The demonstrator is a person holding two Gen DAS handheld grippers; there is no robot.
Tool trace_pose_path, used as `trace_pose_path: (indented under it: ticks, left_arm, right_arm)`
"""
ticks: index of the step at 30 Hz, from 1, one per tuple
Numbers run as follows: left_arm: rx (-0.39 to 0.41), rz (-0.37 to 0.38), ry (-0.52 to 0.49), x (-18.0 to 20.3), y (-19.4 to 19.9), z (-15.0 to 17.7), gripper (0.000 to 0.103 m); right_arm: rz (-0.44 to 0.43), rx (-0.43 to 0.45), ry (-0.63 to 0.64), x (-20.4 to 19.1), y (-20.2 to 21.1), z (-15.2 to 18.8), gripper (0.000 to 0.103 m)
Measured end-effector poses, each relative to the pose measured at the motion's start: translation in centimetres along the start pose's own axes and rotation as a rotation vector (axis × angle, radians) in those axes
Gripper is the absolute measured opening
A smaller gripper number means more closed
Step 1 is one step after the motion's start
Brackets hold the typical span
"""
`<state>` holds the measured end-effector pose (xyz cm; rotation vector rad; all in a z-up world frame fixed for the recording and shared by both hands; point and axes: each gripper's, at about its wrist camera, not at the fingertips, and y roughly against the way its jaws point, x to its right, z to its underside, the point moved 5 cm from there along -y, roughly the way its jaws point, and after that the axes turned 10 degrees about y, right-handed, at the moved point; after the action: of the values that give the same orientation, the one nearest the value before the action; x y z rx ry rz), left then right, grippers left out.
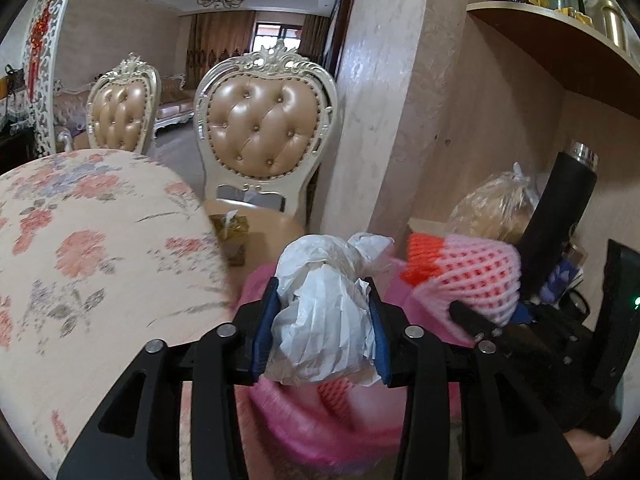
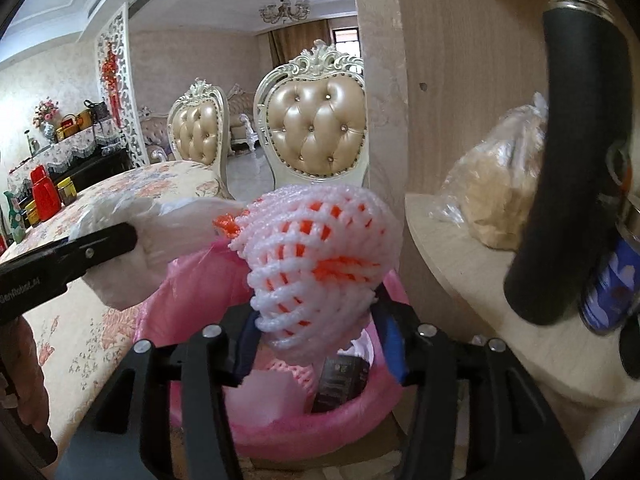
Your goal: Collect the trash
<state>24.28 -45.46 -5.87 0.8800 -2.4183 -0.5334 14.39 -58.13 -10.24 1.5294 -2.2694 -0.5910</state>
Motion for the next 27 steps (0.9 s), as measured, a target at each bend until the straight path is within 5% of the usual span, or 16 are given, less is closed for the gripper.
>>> trace_pose_path:
  ticks: [2,4,15,22,27]
  left_arm:
    - [0.006,0.016,-0.006,0.4,-0.4,-0.7,0.062]
    - [0.035,0.020,0.007,0.5,-0.3,-1.3,0.081]
    - [0.167,-0.076,-0.009,-2.7,5.2,-3.0,0.093]
    - [0.235,-0.139,-0.108,-4.5,11.6,-2.3,0.094]
    - [0.220,-0.114,-0.111,-6.2,14.3,-0.2,0.095]
  right_arm:
    - [-0.002,0.007,0.023,0.2,-0.7,-0.5,0.076]
    - [-0.005,0.012,0.020,0.5,-1.0,-0.9,0.077]
    - [0.046,0.055,-0.001,2.2,4.2,-0.2,0.077]
    - [0.047,0.075,0.053,-1.2,9.1,-0.2,0.089]
    - [0.045,0.064,0.090,-4.4,10.9,0.2,0.093]
